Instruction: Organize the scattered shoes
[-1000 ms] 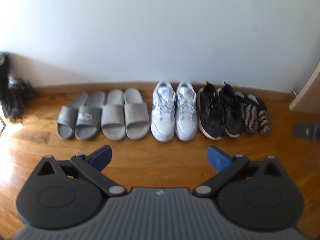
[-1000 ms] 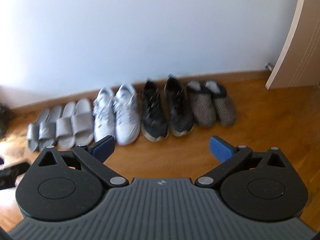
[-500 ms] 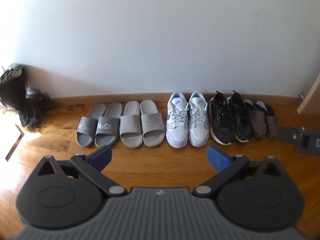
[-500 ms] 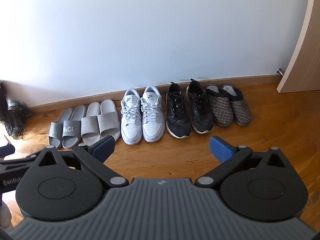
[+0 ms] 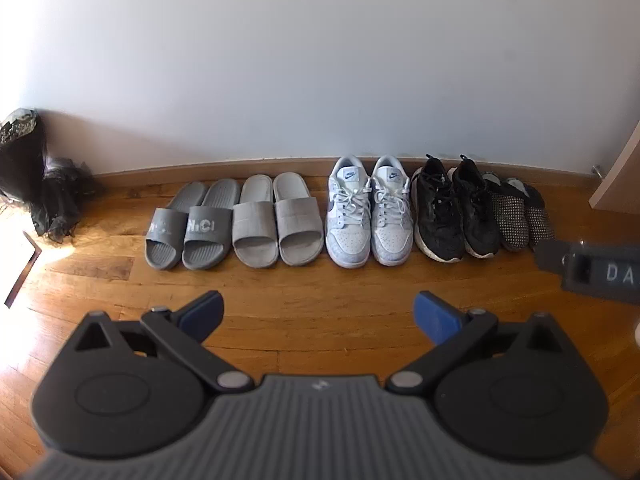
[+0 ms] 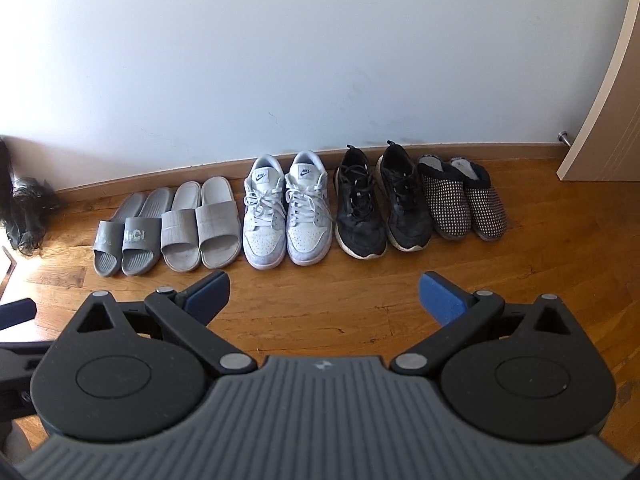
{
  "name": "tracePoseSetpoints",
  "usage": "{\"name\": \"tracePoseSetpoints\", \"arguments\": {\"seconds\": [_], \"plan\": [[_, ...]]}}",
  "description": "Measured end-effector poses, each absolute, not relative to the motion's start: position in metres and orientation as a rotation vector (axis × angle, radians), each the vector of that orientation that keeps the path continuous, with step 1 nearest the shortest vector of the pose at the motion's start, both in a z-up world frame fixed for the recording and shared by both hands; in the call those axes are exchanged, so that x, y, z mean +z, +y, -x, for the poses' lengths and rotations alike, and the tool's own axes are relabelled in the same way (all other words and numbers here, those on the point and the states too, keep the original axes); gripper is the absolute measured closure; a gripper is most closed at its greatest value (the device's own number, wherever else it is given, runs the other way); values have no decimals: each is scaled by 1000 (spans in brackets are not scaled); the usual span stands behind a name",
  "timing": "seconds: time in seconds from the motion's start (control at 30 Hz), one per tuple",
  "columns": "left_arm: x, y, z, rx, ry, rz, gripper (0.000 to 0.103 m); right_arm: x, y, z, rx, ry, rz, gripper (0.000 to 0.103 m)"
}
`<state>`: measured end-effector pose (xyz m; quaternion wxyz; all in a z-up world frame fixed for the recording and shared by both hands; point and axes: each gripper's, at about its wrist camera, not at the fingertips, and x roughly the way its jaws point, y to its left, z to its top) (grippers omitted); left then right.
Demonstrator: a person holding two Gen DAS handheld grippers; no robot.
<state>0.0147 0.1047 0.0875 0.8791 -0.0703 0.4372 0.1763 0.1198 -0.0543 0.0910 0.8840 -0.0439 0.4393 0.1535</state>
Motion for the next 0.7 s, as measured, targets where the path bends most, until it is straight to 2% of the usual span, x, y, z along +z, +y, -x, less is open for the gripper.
{"name": "tracePoseSetpoints", "arguments": {"seconds": [0.7], "plan": [[85, 105, -15, 362, 911, 150, 0, 89, -52, -118, 315, 935, 96, 1]]}}
